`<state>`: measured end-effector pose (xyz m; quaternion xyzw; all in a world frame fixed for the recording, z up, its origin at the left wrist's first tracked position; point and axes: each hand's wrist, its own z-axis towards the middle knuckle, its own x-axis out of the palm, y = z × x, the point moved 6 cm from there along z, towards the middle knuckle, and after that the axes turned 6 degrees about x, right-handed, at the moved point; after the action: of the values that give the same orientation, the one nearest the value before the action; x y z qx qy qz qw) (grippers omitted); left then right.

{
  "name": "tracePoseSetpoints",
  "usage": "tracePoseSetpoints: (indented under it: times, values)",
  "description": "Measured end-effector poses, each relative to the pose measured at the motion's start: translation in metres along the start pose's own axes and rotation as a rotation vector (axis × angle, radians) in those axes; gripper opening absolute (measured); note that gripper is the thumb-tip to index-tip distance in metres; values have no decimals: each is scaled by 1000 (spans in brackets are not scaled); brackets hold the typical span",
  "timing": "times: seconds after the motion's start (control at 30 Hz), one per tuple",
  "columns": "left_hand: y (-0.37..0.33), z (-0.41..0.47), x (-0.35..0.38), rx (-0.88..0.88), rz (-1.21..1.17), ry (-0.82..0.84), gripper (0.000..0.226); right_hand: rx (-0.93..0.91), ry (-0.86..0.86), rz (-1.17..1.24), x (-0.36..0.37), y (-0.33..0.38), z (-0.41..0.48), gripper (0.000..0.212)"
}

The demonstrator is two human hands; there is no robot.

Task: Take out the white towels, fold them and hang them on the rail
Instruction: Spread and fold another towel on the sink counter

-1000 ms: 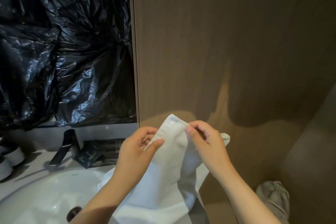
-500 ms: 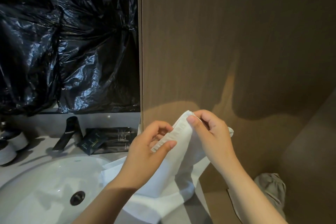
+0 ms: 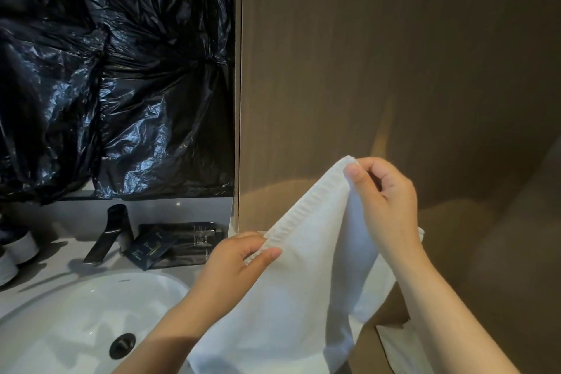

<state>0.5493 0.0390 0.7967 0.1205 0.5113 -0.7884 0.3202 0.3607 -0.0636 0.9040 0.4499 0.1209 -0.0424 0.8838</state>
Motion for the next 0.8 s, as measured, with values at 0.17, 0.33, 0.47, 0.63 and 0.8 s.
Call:
tracePoseSetpoints:
  times: [0.17,0.33,0.47,0.63,0.8]
  values:
    - [15,-2,0,-34,32,48,35,-57,-68,-55,-15,16,17,18]
    - [28,-3,3,-64,63,92,23,-101,-116,-99,-28,28,28,19]
    - [44,-6,6,-64,111,129,28,-112,-152,-114,-35,33,35,21]
    - [71,-8,4,-123,204,159,32,-100,-215,-125,-50,32,48,24]
    - [85,0,-7,-142,263,166,22,-47,-278,-128,-60,23,60,26]
